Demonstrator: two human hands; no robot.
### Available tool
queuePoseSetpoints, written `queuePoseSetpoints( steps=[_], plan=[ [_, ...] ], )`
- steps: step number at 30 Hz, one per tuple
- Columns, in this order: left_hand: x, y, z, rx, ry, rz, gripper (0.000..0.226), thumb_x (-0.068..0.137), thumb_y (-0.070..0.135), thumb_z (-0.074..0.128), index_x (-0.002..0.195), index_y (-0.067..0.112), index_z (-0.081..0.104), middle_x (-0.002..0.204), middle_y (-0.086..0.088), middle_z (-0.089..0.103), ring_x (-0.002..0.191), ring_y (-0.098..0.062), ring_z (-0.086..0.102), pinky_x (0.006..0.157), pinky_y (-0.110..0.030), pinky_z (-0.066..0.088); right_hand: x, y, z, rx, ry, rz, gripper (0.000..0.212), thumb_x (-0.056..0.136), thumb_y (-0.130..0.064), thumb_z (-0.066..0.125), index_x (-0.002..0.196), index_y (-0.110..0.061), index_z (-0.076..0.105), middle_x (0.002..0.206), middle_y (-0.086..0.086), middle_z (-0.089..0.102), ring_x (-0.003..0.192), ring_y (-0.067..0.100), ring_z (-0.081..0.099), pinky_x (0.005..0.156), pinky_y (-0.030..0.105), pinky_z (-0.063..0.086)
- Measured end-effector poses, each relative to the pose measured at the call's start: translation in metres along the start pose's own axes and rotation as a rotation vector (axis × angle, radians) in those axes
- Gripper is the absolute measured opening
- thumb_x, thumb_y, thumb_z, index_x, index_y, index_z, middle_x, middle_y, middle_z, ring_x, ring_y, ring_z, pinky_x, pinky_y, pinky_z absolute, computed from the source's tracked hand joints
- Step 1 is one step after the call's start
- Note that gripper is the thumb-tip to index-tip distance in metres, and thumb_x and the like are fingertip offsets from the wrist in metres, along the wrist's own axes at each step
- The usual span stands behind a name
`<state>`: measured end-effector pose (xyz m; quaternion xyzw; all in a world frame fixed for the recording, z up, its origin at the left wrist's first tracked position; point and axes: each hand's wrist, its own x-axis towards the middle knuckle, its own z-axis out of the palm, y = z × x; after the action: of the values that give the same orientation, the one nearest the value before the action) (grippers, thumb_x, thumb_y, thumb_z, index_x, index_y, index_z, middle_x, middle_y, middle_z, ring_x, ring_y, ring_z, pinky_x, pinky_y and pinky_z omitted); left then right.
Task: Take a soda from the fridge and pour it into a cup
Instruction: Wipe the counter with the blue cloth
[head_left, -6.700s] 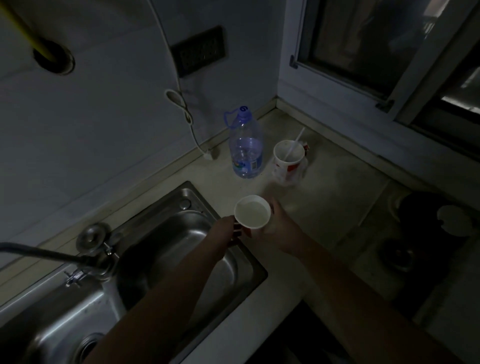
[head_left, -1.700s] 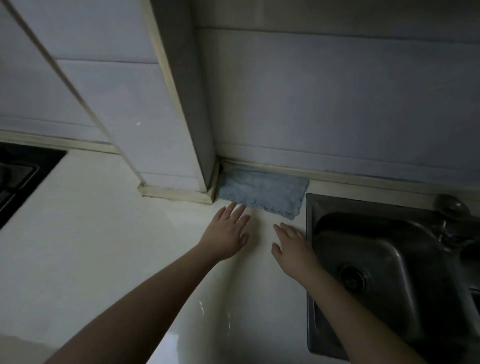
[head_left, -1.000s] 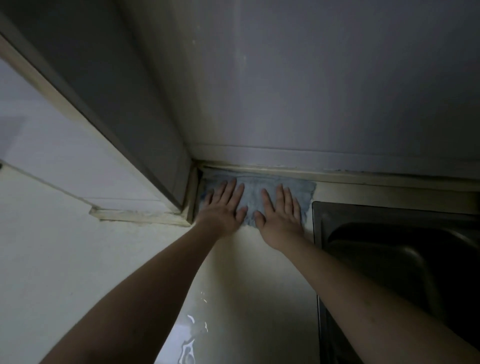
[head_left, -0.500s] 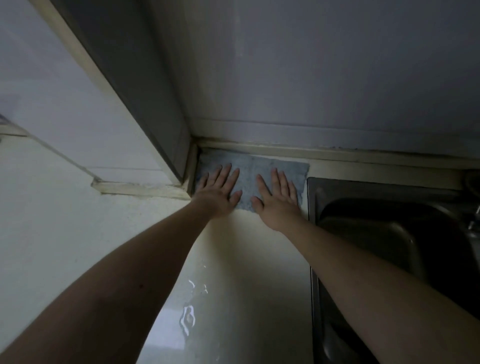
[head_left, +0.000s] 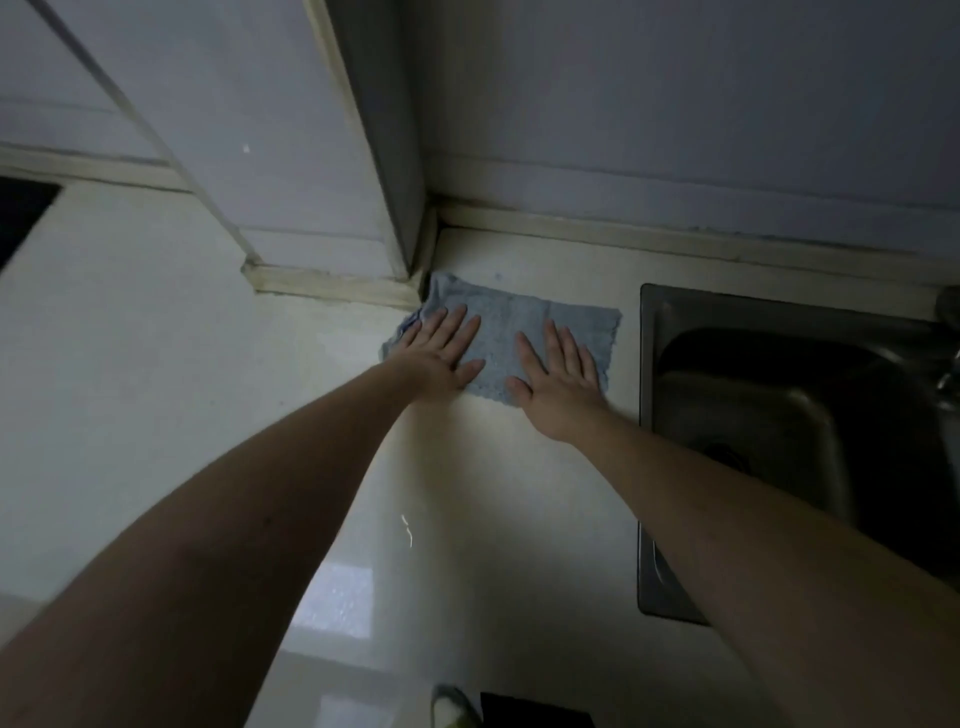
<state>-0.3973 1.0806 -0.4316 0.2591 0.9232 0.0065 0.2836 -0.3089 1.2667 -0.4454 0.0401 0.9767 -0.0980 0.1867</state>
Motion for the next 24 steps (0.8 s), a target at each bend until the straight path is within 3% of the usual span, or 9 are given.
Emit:
queuePoseSetpoints(
  steps=[8, 15, 21, 24],
  plan=[
    [-0.050, -0.018, 0.027, -0.035, 0.044, -0.038, 0.059, 0.104, 0.046, 0.012, 0.151, 0.030, -0.020, 0.159, 0.004, -0.026, 0.147, -0.018, -0.021, 0.118, -0.039, -0.010, -0.018, -0.026, 0.008, -0.042, -0.040, -0.079, 0.060, 0.099, -0.055, 0.010, 0.149, -0.035, -0.016, 0.157, 0.001, -0.028, 0.144, 0.020, -0.023, 0.117, 0.041, -0.013],
    [-0.084, -0.039, 0.054, -0.151, 0.131, -0.087, 0.056, 0.105, 0.044, 0.016, 0.152, 0.035, -0.013, 0.161, 0.006, -0.018, 0.148, -0.016, -0.013, 0.118, -0.038, -0.008, -0.027, -0.048, 0.011, -0.011, -0.054, -0.151, 0.055, 0.101, -0.048, 0.005, 0.151, -0.032, -0.012, 0.159, -0.003, -0.020, 0.145, 0.013, -0.018, 0.118, 0.037, -0.011],
    [-0.107, -0.060, 0.066, -0.177, 0.155, -0.091, 0.055, 0.105, 0.040, 0.021, 0.153, 0.033, -0.005, 0.163, 0.003, -0.010, 0.150, -0.020, -0.006, 0.119, -0.039, 0.002, -0.028, -0.057, 0.008, 0.259, -0.095, -0.176, 0.054, 0.104, -0.038, 0.009, 0.153, -0.019, -0.005, 0.161, -0.001, -0.005, 0.147, 0.009, -0.003, 0.118, 0.027, -0.006],
    [-0.121, -0.064, 0.078, -0.179, 0.227, -0.105, 0.055, 0.105, 0.038, 0.023, 0.154, 0.030, -0.003, 0.163, 0.000, -0.005, 0.150, -0.022, -0.001, 0.119, -0.037, 0.005, -0.028, -0.064, 0.008, 0.248, -0.112, -0.215, 0.054, 0.105, -0.038, 0.011, 0.152, -0.018, -0.005, 0.161, 0.000, -0.003, 0.147, 0.010, -0.002, 0.118, 0.027, -0.006]
  ],
)
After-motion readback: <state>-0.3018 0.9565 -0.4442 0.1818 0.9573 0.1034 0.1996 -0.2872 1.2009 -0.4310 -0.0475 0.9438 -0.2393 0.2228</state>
